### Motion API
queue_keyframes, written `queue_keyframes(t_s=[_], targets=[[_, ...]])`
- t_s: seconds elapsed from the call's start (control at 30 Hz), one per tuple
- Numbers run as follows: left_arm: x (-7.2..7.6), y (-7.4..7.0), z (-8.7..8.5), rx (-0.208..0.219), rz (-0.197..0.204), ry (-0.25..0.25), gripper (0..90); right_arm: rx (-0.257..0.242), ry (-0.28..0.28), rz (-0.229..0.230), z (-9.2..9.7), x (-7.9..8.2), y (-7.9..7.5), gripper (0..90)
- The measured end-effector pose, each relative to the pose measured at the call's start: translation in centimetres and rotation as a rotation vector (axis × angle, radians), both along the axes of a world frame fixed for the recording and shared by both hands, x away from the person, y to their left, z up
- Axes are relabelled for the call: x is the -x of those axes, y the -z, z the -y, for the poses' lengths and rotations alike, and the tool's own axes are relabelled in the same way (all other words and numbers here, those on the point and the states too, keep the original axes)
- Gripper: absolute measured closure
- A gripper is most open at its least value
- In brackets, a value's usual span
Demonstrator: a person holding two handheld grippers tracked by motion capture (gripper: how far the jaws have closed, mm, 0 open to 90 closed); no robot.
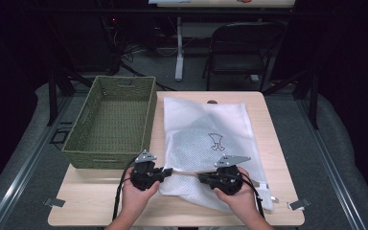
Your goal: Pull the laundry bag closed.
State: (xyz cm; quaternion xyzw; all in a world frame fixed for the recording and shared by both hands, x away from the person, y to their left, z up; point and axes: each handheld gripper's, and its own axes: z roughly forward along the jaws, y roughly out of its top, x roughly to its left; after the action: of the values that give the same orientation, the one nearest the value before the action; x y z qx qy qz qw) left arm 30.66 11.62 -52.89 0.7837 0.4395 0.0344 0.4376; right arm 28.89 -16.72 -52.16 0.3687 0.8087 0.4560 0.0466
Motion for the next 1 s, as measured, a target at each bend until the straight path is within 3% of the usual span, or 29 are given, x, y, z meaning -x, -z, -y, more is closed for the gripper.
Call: queue_keyframes(t_s=[0.67, 1.0], targets=[[0.1, 0.4, -0.6, -0.016, -0.004, -0.011, 82.2, -0.004, 0.106, -0.067, 5.8, 1.0, 0.8, 87.0], [0.1, 0.4, -0.7, -0.016, -0.002, -0.006, 82.1, 0.001, 0.146, -0.075, 8.0, 1.4, 1.2, 87.0]])
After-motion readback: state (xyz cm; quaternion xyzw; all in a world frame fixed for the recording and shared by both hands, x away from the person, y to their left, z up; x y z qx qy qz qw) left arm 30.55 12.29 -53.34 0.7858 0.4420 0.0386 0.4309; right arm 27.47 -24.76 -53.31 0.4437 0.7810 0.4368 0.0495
